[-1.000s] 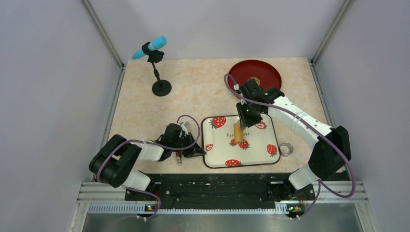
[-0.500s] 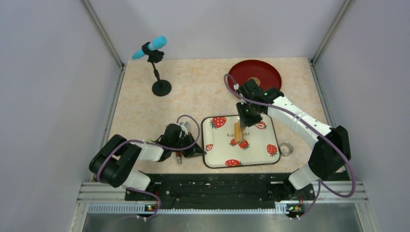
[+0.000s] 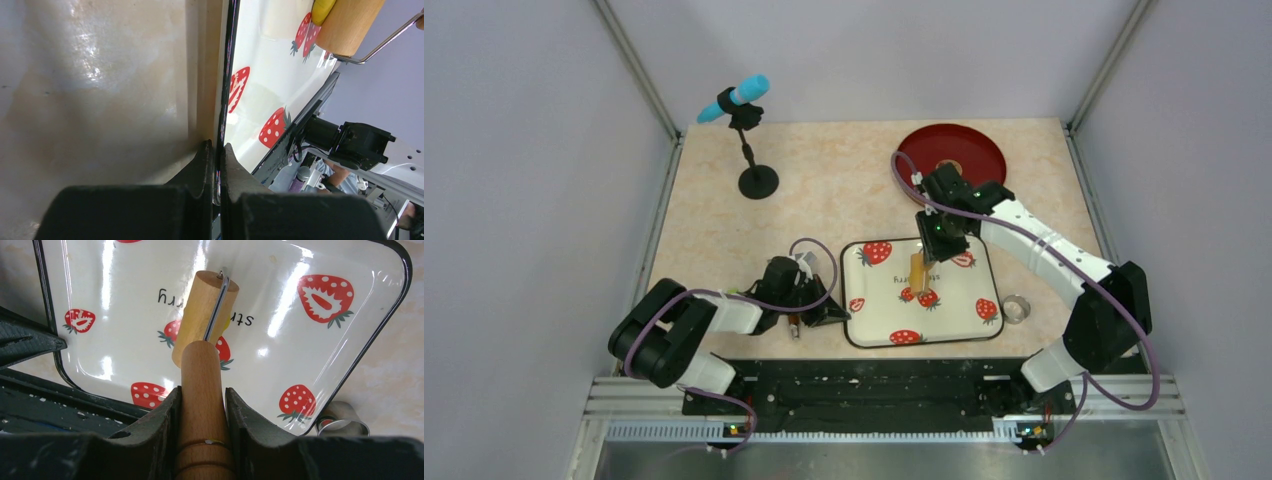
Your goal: Roll out the dumpling wrappers from the dough
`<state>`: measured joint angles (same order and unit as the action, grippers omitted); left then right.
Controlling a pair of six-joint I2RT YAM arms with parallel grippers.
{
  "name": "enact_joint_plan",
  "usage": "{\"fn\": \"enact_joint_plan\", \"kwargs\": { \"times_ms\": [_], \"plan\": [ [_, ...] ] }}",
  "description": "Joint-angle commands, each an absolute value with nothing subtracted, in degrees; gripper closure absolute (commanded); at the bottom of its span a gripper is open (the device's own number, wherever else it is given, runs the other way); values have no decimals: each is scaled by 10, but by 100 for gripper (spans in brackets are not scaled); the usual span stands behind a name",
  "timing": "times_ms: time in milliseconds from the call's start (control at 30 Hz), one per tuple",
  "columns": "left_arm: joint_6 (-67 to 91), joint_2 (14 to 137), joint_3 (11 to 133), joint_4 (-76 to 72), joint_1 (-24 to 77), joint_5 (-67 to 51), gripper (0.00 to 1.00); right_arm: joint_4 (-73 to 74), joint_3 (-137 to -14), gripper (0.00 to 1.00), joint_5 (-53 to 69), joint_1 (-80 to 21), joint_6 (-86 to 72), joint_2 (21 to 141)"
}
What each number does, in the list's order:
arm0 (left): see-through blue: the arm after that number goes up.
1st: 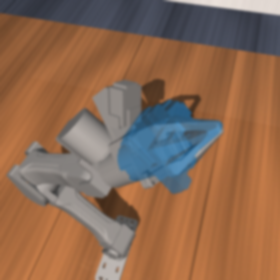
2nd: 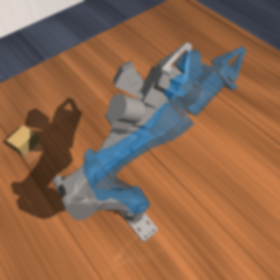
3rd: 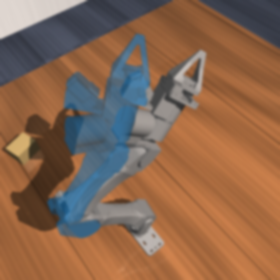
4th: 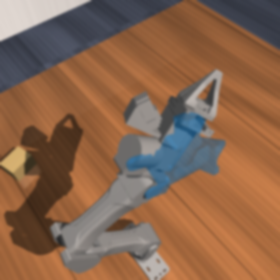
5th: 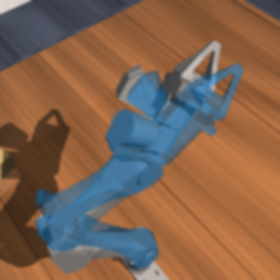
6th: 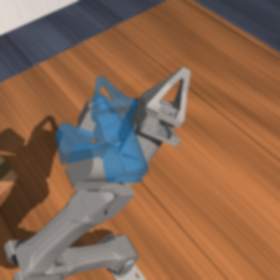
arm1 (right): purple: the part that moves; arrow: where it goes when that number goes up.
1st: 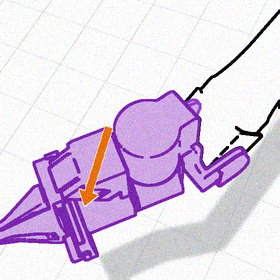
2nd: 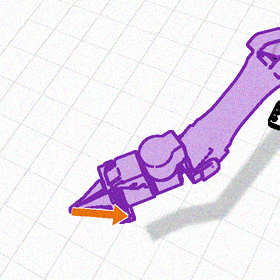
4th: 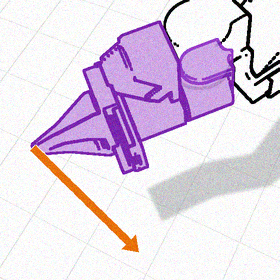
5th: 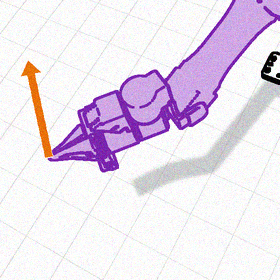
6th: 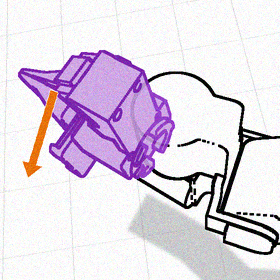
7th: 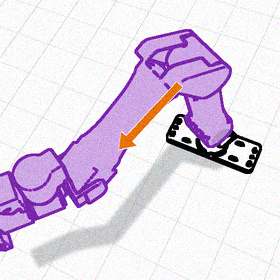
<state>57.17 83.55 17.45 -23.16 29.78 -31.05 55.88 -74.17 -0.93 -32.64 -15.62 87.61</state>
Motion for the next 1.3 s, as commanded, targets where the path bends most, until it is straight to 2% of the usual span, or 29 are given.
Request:
{"fn": "enact_joint_plan", "kwargs": {
  "times_ms": [0, 900, 1033, 1267],
  "plan": [
    [568, 850, 155, -188, 285, -250, 100, 584, -685, 100, -161, -294, -120, 923],
    [568, 851, 154, -191, 285, -250, 100, 562, -646, 100, -164, -279, -109, 950],
    [570, 803, 146, -168, 281, -227, 100, 568, -662, 100, -141, -280, -107, 938],
    [594, 617, 113, -38, 279, -109, 100, 599, -727, 100, -151, -328, -104, 944]
  ]
}}
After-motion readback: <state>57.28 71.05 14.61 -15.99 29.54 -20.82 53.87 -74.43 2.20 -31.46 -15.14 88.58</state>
